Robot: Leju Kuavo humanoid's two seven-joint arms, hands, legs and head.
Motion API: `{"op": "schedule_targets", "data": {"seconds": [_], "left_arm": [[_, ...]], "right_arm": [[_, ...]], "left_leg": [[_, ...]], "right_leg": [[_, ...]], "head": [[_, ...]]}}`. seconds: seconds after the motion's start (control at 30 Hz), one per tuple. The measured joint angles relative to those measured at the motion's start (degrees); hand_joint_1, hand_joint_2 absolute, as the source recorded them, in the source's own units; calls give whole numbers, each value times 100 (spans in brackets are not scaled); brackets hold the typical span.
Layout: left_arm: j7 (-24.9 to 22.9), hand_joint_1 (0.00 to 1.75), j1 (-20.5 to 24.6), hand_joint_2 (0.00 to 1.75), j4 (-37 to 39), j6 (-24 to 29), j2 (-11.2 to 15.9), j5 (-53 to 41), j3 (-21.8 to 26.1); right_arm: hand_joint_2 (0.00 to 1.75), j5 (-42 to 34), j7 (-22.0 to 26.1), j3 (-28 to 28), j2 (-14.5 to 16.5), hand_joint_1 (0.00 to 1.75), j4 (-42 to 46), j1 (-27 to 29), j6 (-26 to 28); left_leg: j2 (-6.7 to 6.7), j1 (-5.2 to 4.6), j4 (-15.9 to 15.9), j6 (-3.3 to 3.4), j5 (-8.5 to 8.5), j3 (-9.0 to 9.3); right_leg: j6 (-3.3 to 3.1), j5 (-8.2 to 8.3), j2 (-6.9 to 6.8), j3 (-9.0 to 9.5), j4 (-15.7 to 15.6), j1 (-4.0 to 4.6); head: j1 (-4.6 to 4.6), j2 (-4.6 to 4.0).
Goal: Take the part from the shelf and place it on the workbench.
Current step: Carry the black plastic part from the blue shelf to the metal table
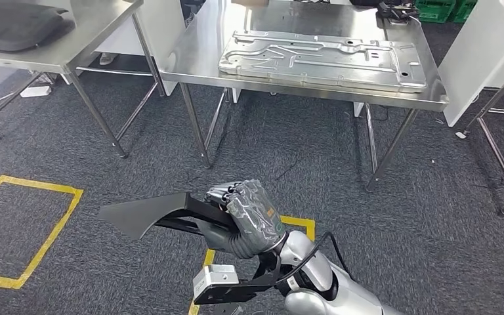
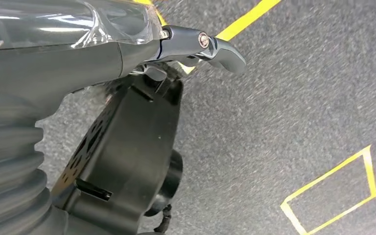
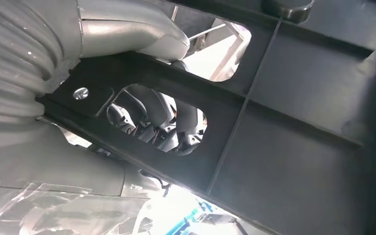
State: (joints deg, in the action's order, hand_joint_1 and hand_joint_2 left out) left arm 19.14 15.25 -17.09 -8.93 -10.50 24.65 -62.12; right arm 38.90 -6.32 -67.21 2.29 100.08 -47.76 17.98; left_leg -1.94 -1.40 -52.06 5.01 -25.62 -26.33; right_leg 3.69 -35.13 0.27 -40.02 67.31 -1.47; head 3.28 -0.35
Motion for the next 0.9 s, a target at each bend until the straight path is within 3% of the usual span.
{"op": "schedule_targets", "data": {"seconds": [0.1, 0.13, 0.17, 0.23, 0.3, 0.33, 0.4, 0.43, 0.47, 0.5, 0.53, 0.57, 0.6, 0.63, 0.67, 0.77, 0.83, 0.9], "left_arm": [[-11, 0, -22, 175, 1, -43, 16, -21, 0], [-14, 0, -27, 175, 1, -50, 24, -23, 0], [-16, 0, -22, 175, 0, -53, 29, -25, 0], [-10, 0, -6, 175, -1, -61, 39, -25, 0], [-3, 0, 6, 175, -2, -77, 46, -26, 0], [0, 0, 2, 175, -2, -90, 46, -29, 0], [3, 0, -18, 175, -2, -117, 47, -39, 0], [4, 0, -28, 175, -2, -130, 48, -45, 0], [6, 0, -35, 175, -2, -139, 49, -51, 0], [10, 0, -38, 175, -2, -144, 51, -57, 0], [15, 0, -41, 175, -2, -146, 52, -62, 0], [20, 0, -49, 175, -1, -147, 58, -64, 1], [23, 0, -62, 175, -1, -149, 65, -66, 1], [25, 0, -81, 175, -1, -152, 71, -66, 1], [26, 0, -93, 175, -2, -154, 76, -66, 1], [34, 0, -40, 175, -3, -157, 68, -68, 1], [46, 0, 1, 175, -4, -164, 58, -75, 3], [62, 0, -13, 175, -4, -174, 54, -85, 4]], "right_arm": [[175, 22, -3, 2, -37, 175, -2, 43, 26], [175, 25, -5, 10, -45, 175, 4, 54, 39], [175, 27, -6, 18, -49, 175, 12, 52, 51], [175, 34, -8, 37, -43, 175, 31, 36, 67], [175, 45, -9, 42, -40, 175, 37, 27, 75], [175, 48, -9, 44, -41, 175, 37, 31, 80], [175, 36, -9, 44, -43, 175, 37, 41, 87], [175, 16, -8, 44, -43, 175, 37, 49, 92], [175, -17, -6, 44, -45, 175, 37, 60, 96], [175, -61, 0, 44, -45, 175, 38, 71, 98], [175, -111, 10, 45, -45, 175, 38, 83, 99], [175, -169, 23, 49, -51, 175, 39, 93, 104], [175, -226, 36, 54, -55, 175, 39, 98, 110], [175, -272, 49, 60, -59, 175, 40, 103, 117], [175, -307, 63, 68, -64, 175, 44, 106, 125], [175, -343, 90, 109, -68, 175, 67, 110, 141], [175, -328, 98, 130, -76, 175, 88, 120, 152], [175, -310, 102, 135, -92, 175, 98, 153, 166]], "left_leg": [[-13, -33, -16, -63, -343, 269], [-15, -49, -26, -92, -422, 363], [-14, -58, -86, -116, -447, 427], [14, -47, -485, -169, -328, 323], [62, -3, -1243, -255, -246, -153], [82, 32, -1597, -314, -333, -436], [98, 122, -1999, -402, -763, -939], [106, 158, -1999, -428, -977, -1102], [115, 187, -1861, -445, -1085, -1200], [126, 209, -1600, -456, -996, -1246], [117, 223, -1237, -457, -640, -1257], [84, 224, -846, -450, -144, -1275], [41, 217, -555, -436, 319, -1263], [-2, 201, -378, -423, 678, -1249], [-19, 179, -337, -407, 807, -1235], [50, 155, -382, -303, 763, -1142], [121, 137, -364, -193, 701, -1099], [182, 88, -368, -107, 626, -1061]], "right_leg": [[-23, 1282, -26, 62, -976, 4], [-60, 1548, -27, 107, -1126, 10], [-108, 1578, -25, 160, -1174, 18], [-203, 1443, -4, 309, -1164, 7], [-274, 1311, 1, 482, -1167, -20], [-293, 1228, 4, 571, -1169, -29], [-289, 1066, 8, 757, -1170, -51], [-274, 988, 10, 860, -1170, -64], [-252, 908, 24, 972, -1166, -77], [-227, 819, 32, 1092, -1164, -91], [-199, 732, 43, 1202, -1171, -102], [-163, 643, 67, 1308, -1166, -106], [-123, 554, 89, 1393, -1170, -105], [-83, 470, 124, 1461, -1174, -102], [-41, 393, 164, 1526, -1180, -102], [45, 192, 171, 1585, -1095, -123], [36, -59, 79, 1265, -521, -99], [11, -285, 46, 707, 283, -46]], "head": [[5, -17], [10, -24], [16, -28], [22, -27], [26, -27], [27, -26], [28, -26], [28, -26], [28, -26], [29, -27], [31, -30], [35, -39], [46, -50], [56, -58], [66, -62], [69, -37], [67, -28], [67, -26]]}}
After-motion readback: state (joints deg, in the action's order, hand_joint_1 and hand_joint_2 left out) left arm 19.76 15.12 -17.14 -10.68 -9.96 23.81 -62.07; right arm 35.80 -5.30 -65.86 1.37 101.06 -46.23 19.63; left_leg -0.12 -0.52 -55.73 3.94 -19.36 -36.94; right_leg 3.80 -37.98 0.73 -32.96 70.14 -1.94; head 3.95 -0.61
